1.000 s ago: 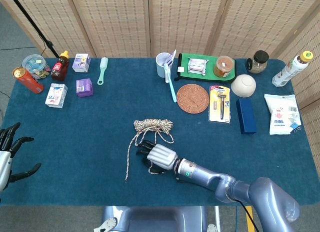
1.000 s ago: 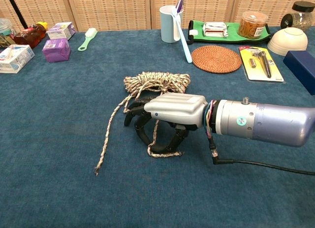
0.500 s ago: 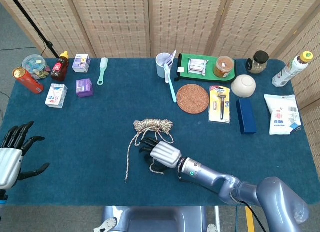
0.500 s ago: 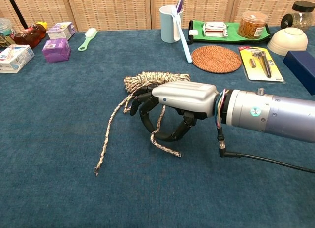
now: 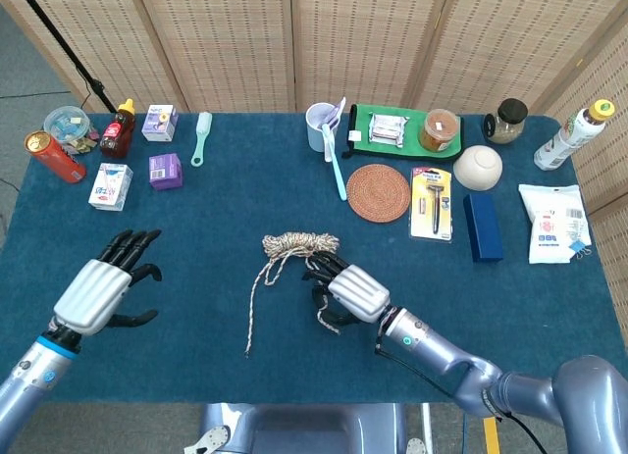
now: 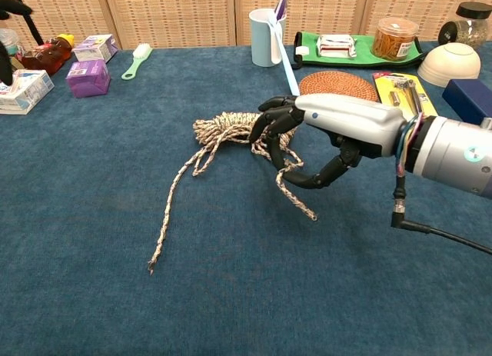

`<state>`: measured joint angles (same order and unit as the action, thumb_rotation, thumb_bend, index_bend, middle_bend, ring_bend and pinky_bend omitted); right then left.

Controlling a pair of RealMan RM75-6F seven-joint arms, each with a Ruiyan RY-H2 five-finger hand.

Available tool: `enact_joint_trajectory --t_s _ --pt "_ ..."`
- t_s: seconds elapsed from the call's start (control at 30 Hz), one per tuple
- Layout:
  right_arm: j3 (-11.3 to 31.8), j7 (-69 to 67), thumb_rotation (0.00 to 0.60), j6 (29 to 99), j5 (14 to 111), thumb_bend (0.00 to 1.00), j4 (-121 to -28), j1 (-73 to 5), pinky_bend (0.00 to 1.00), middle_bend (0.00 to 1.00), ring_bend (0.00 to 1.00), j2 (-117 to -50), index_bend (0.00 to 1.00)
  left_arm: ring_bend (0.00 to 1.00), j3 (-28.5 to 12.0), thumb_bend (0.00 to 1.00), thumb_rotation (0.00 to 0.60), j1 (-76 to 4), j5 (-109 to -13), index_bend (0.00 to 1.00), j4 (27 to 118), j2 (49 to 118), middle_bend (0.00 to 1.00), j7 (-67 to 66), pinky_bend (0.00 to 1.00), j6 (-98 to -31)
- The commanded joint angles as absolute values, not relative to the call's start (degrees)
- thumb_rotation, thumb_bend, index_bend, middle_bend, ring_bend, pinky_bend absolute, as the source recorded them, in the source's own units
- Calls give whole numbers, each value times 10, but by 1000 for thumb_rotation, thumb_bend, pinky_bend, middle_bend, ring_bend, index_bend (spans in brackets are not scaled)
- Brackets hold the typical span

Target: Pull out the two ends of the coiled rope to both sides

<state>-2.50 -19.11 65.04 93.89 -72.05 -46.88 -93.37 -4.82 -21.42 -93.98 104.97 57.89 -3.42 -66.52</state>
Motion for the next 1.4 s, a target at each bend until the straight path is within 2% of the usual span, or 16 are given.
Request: enact_joint_trajectory --t_s 0.03,0.17,0.5,0.67,0.8,1.13,1.4 --pt "-23 -174 600 657 928 465 -743 -453 0 249 61 -917 627 0 -55 146 545 -264 -968 484 1016 608 0 -18 0 -616" --pt "-22 -160 600 662 923 465 -760 -438 0 249 62 -907 627 0 -51 147 560 -310 -986 507 989 635 0 -4 0 -573" --pt "-21 -156 600 658 926 464 -766 -422 0 253 66 -904 635 0 -28 150 563 -374 -1014 577 928 692 0 19 0 -524" --pt "-19 -160 600 659 929 464 -761 -417 0 254 67 -905 637 0 -17 229 565 -389 -1014 562 908 712 0 21 0 -512" --pt "-20 -163 600 660 930 464 -757 -411 0 254 67 -906 637 0 -9 346 566 -406 -1006 559 882 739 0 19 0 -487" --pt "-19 -176 600 660 932 464 -741 -399 0 254 70 -906 639 0 -3 372 560 -437 -976 447 846 789 0 7 0 -449" --pt "-18 -188 600 659 934 465 -725 -393 0 254 72 -907 640 0 -1 372 559 -449 -958 442 831 817 0 -8 0 -445"
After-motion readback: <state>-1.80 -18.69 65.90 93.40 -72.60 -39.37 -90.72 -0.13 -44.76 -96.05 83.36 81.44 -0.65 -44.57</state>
